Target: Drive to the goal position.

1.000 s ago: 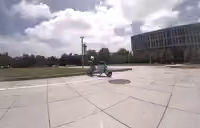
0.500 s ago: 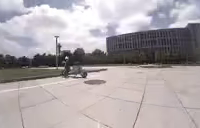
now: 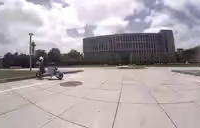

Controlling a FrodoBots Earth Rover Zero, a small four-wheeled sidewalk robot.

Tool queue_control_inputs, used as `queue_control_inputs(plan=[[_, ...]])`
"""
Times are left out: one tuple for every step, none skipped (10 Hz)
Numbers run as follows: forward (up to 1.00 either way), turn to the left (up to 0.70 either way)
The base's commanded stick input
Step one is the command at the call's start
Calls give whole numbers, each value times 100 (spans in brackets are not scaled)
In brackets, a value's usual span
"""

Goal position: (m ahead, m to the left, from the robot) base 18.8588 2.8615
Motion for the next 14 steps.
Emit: queue_control_inputs(plan=[[100,-13],[100,-18],[100,-8],[100,-15],[100,-19],[100,-4],[100,-3],[100,-15],[100,-10],[100,0],[100,0],[100,0],[100,0],[100,0]])
